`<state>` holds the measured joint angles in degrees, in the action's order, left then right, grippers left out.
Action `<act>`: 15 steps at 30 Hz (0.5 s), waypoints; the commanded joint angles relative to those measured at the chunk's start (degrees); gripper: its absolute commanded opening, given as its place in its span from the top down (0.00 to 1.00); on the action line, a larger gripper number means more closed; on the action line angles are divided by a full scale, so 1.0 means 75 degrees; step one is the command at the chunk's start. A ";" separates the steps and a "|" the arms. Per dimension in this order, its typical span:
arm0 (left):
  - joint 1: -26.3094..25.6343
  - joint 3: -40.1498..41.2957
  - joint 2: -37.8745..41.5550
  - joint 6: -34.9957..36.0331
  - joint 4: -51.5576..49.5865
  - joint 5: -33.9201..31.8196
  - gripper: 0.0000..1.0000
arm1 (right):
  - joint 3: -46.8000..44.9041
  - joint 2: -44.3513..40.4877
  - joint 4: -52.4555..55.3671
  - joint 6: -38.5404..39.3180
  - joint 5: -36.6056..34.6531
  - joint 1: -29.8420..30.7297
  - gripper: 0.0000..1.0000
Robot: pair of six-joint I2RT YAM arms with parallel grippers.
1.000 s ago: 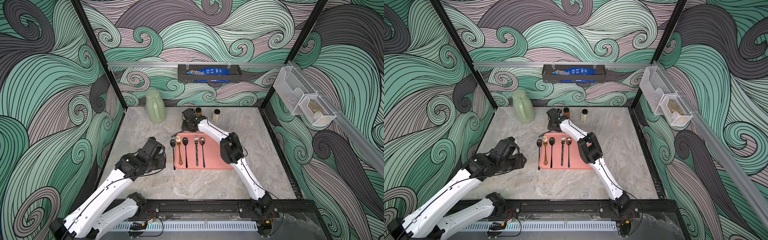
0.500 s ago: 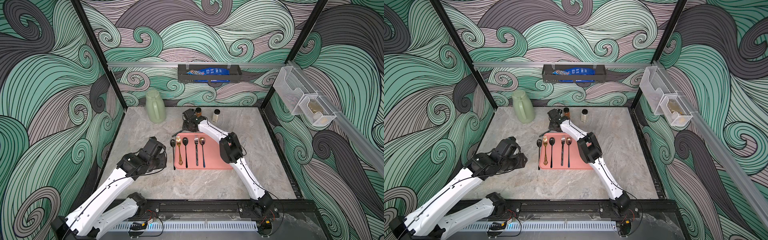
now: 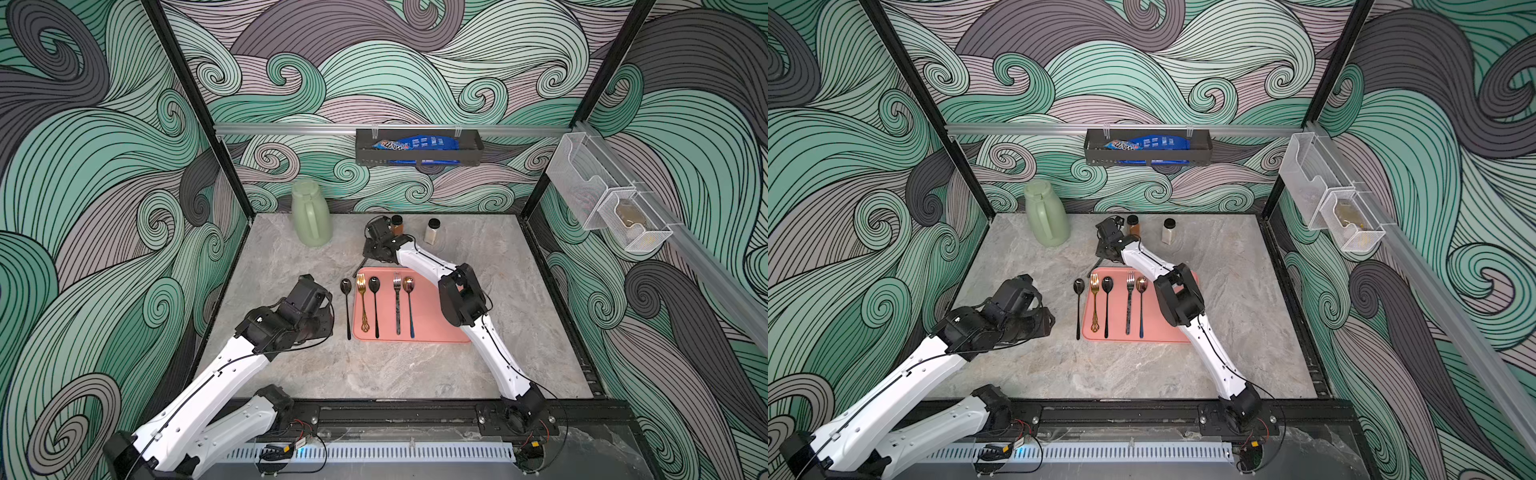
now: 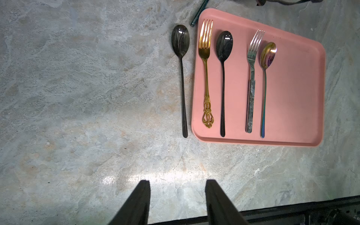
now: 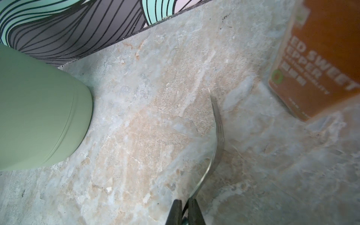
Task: Set the spoon and fork side by side
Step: Pick up the fork at the center of the board.
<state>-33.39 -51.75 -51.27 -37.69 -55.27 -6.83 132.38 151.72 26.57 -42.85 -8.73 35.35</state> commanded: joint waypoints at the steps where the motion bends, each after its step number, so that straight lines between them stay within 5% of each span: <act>1: 0.0060 0.0048 0.0057 0.0119 0.0049 0.0032 0.50 | -0.0324 0.0218 0.0521 -0.0058 0.0431 -0.0082 0.82; 7: 0.0090 0.0111 0.0109 0.0110 0.0033 0.0032 0.50 | -0.0236 0.0246 0.0423 -0.0055 0.0485 0.0140 0.69; 15: 0.0125 0.0212 0.0241 0.0072 0.0109 0.0118 0.50 | -0.0282 0.0325 0.1000 0.0226 -0.0220 0.0493 0.66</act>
<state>-33.01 -50.37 -50.24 -37.67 -55.24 -6.76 131.81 151.76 26.72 -42.37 -9.10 37.17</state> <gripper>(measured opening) 0.497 0.339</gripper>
